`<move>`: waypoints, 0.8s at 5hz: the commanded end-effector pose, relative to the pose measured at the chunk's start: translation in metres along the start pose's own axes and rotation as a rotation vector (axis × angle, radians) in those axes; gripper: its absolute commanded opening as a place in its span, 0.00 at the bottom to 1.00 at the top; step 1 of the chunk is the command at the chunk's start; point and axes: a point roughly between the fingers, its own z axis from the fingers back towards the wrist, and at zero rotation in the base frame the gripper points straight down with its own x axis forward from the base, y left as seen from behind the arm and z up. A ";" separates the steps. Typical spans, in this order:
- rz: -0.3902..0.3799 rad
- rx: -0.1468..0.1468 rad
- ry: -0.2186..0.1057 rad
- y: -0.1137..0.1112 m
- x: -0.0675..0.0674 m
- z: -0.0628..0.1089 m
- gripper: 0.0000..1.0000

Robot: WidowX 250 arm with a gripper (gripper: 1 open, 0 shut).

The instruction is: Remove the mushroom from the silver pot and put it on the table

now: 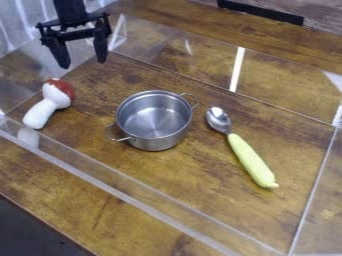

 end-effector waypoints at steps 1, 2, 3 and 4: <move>0.093 -0.015 -0.120 0.007 -0.005 0.050 1.00; 0.109 -0.021 -0.125 0.019 0.000 0.061 1.00; 0.101 -0.016 -0.125 0.028 0.002 0.067 1.00; 0.061 -0.010 -0.108 0.026 0.000 0.075 1.00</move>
